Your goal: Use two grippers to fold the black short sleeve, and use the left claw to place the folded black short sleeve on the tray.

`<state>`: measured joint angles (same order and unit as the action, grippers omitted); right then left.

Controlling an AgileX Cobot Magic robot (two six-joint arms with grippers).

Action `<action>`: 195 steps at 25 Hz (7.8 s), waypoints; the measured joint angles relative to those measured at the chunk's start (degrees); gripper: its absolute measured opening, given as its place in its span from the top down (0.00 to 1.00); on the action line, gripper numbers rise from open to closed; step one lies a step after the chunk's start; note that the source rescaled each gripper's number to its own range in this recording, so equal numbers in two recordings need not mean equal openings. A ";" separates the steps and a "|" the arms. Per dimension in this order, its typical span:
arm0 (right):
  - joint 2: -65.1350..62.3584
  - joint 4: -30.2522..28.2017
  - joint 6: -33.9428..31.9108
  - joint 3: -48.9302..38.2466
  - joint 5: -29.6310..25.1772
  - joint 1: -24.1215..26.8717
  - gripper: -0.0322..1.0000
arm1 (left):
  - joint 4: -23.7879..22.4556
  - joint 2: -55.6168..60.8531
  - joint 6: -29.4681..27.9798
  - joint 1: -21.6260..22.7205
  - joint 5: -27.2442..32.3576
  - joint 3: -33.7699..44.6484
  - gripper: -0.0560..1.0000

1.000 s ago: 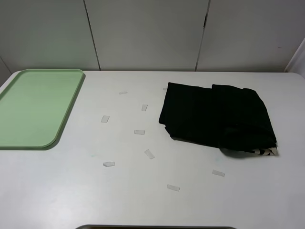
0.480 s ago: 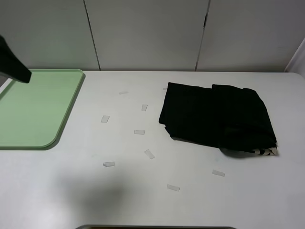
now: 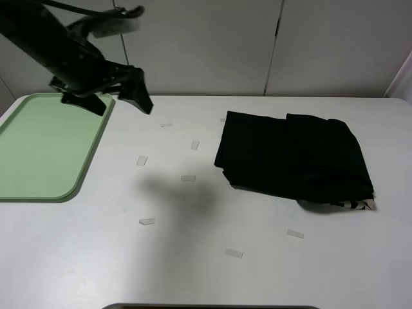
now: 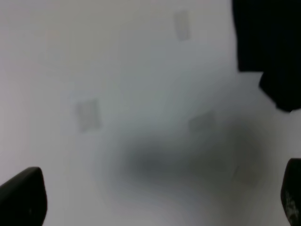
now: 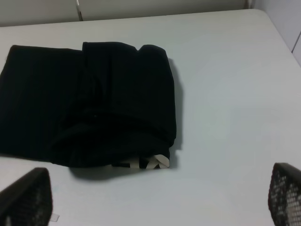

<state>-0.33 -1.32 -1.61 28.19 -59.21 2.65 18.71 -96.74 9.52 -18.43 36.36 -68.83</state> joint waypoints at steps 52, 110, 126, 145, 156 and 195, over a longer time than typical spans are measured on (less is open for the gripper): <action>0.00 0.05 0.00 0.00 0.00 0.00 0.00 | 6.01 -38.90 -16.97 -24.02 -36.74 -19.75 0.48; 0.00 0.05 0.00 0.00 0.00 0.00 0.00 | -18.71 -14.98 -8.30 -13.93 14.96 -19.63 0.90; 0.00 0.05 0.00 0.00 0.00 0.00 0.00 | -14.05 -20.07 -8.18 -26.73 5.37 -19.63 0.90; 0.00 0.05 0.00 0.00 0.00 0.00 0.00 | -5.84 -26.86 -8.18 -29.45 -15.56 -19.63 0.59; 0.00 0.05 0.00 0.00 0.00 0.00 0.00 | -5.84 -26.76 -8.18 -29.45 -16.09 -21.32 0.01; 0.00 0.05 0.00 0.00 0.00 0.00 0.00 | -11.89 -32.16 -8.07 -26.88 13.45 -40.13 0.00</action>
<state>-0.33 -1.27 -1.61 28.19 -59.21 2.65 6.82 -128.90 1.45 -45.31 49.81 -108.97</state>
